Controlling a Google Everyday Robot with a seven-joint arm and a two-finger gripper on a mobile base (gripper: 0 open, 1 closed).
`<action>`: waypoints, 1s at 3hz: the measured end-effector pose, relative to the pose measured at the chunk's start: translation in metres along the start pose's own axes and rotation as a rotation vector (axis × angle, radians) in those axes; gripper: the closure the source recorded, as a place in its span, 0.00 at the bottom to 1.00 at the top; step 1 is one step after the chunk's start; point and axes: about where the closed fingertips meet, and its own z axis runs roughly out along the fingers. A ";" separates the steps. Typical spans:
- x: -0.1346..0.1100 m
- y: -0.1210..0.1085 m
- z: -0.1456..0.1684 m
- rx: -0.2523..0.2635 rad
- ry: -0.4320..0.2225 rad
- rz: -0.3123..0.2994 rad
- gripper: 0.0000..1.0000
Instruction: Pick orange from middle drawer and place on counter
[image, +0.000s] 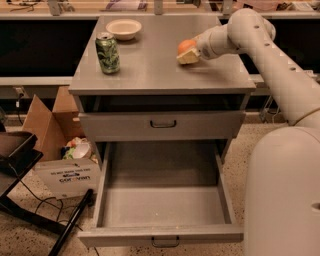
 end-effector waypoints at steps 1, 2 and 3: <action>0.000 0.000 0.000 0.000 0.000 0.000 0.00; 0.000 0.000 0.000 0.000 0.000 0.000 0.00; -0.010 0.006 -0.001 -0.019 -0.016 -0.022 0.00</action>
Offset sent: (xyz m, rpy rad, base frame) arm 0.0000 0.0000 0.0000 0.0000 0.0000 0.0000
